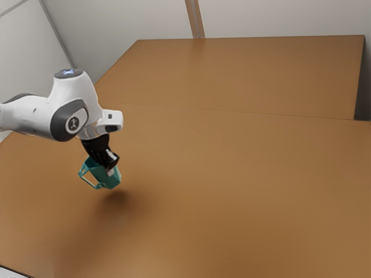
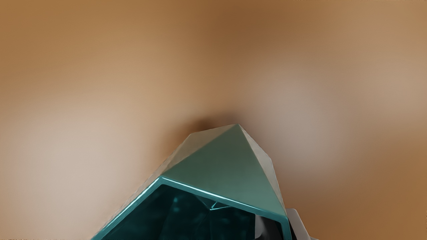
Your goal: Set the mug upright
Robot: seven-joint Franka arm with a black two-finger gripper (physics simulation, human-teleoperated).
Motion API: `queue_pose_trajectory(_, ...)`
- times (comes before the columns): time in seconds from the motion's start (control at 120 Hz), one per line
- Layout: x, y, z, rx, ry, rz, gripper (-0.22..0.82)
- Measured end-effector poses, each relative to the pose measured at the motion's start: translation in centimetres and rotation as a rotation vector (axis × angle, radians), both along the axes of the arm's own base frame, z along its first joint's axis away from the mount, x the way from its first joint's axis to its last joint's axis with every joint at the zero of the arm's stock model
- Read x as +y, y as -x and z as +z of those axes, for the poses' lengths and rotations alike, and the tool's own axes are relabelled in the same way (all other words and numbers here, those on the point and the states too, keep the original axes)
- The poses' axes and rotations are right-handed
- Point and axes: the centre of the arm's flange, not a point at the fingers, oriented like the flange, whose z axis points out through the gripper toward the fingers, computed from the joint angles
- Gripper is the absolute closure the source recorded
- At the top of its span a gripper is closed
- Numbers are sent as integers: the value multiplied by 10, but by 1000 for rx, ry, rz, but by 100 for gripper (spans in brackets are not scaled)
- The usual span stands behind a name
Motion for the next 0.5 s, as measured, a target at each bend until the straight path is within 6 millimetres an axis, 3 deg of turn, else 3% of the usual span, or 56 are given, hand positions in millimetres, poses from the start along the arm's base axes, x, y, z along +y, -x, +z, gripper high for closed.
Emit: queue_pose_trajectory(0.5, -42, -6, -15, -72, -33, 102, 78)
